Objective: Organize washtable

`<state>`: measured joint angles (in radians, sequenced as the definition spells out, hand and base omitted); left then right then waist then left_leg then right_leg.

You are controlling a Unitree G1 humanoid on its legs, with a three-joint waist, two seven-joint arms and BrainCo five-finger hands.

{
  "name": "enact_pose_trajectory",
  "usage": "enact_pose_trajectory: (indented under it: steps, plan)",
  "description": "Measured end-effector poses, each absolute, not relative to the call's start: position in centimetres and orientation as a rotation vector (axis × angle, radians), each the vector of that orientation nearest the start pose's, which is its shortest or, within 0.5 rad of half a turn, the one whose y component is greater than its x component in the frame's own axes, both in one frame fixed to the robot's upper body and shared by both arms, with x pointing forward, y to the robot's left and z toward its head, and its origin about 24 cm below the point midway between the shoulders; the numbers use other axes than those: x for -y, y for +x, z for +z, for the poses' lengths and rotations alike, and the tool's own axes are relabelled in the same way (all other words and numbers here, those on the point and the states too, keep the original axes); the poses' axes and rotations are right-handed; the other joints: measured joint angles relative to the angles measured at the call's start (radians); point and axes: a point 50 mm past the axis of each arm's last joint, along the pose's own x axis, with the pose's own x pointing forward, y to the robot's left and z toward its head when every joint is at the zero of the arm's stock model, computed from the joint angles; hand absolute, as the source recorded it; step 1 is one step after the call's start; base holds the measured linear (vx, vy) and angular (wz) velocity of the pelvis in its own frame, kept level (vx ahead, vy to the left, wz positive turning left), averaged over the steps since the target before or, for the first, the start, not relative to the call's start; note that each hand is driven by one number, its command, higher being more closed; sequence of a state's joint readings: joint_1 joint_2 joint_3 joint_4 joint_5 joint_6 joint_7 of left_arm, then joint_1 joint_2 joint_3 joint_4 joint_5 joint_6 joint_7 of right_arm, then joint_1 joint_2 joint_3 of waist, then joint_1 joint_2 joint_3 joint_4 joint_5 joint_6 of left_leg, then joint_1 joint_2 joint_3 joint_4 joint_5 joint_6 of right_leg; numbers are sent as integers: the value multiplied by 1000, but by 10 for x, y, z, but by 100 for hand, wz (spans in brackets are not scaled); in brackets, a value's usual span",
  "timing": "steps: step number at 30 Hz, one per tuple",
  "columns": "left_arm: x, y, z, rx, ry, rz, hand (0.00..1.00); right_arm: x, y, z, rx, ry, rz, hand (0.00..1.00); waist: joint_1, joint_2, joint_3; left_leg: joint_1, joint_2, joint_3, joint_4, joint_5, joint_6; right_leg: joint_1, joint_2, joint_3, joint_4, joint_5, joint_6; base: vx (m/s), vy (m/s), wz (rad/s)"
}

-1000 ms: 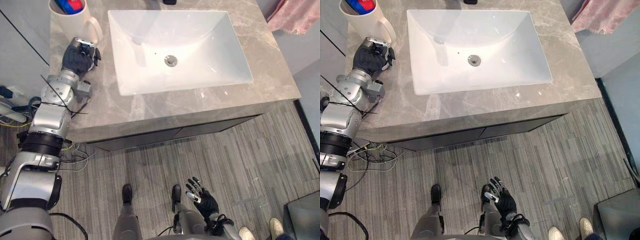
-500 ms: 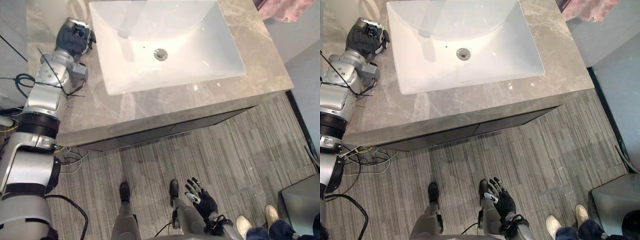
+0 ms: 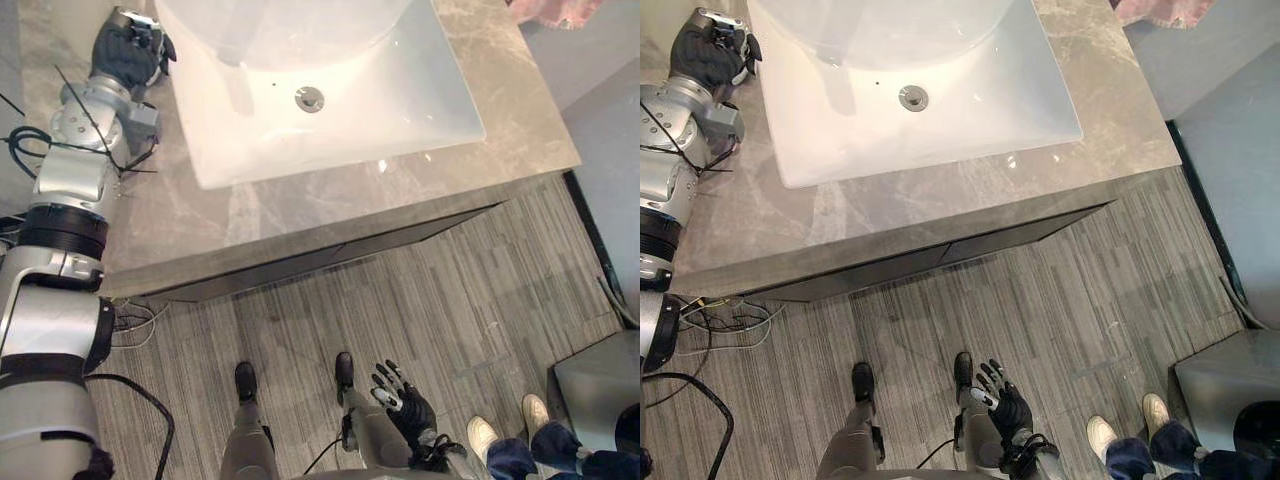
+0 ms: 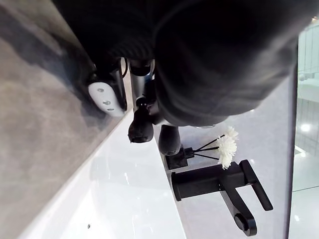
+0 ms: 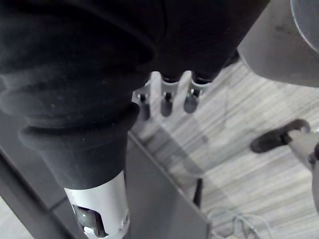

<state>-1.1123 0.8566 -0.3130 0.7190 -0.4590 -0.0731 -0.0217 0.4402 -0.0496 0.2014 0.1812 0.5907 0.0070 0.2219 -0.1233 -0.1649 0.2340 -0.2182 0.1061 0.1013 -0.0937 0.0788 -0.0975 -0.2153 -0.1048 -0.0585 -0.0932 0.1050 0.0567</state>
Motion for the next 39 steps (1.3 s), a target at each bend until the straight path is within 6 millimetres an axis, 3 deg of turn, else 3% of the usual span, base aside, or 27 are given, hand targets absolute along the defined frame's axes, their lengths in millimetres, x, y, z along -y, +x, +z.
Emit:
enact_pose_trajectory:
  steps: [5,8,11,13,14,16,20,21,25,28,31,34,39]
  plan:
    - [-265,379,299,418,413,90,100,124,123,-74,-558,623,115,0,0,2,1,18,0,-3,0,1,1,21,0,-11,0,0,0,-2,-2,2]
    - [-251,375,274,402,408,7,100,124,125,-73,-553,622,119,0,0,9,5,47,-1,-11,0,0,1,55,-1,-24,-1,0,0,-2,1,8]
    - [-225,361,240,402,341,-145,100,124,133,-70,-528,618,126,0,24,26,3,68,-3,-17,0,-2,2,78,-2,-28,-2,-1,0,-13,11,7]
    - [-213,340,202,362,253,-241,100,128,141,-65,-494,612,123,0,31,61,-7,91,-4,-32,0,-3,4,111,-3,-52,-1,-4,4,-18,9,17]
    - [-211,334,192,347,227,-259,100,129,142,-64,-486,611,119,0,33,71,-12,95,-4,-35,0,-4,4,117,-3,-55,-1,-4,4,-21,11,18]
    - [-207,307,152,274,100,-299,100,136,146,-59,-454,603,98,0,58,112,-44,111,-7,-41,-1,-7,3,134,-6,-65,3,-20,16,-19,10,10]
    - [-209,267,101,163,-85,-243,100,147,148,-60,-449,575,64,0,88,160,-99,139,-7,-61,-1,-9,0,163,-9,-80,26,-67,32,-21,-25,16]
    - [-209,254,87,130,-131,-213,0,152,148,-61,-457,559,48,0,89,175,-115,149,-6,-74,-2,-8,0,175,-7,-98,39,-77,29,-12,-32,21]
    - [-208,217,54,80,-310,-65,0,163,146,-65,-465,536,-3,0,94,187,-172,175,-4,-96,-2,-8,0,208,-6,-126,40,-90,29,-27,-20,20]
    - [-197,188,23,-23,-424,7,0,167,138,-68,-481,524,-38,0,110,177,-199,196,-5,-108,-2,-8,0,233,-6,-135,46,-101,30,-23,-15,13]
    - [-180,166,-6,-156,-481,5,0,168,129,-73,-507,516,-66,0,115,172,-207,202,-7,-129,-1,-7,0,250,-9,-163,58,-110,31,-41,-11,25]
    - [-166,146,-54,-379,-540,53,0,164,121,-83,-561,512,-77,0,121,169,-221,215,-8,-131,-1,-6,0,265,-9,-165,57,-110,31,-43,-4,4]
    - [-139,115,-100,-649,-547,50,0,161,111,-97,-641,489,-123,0,118,167,-231,224,-7,-127,-1,-6,0,271,-9,-161,57,-110,32,-23,-7,-2]
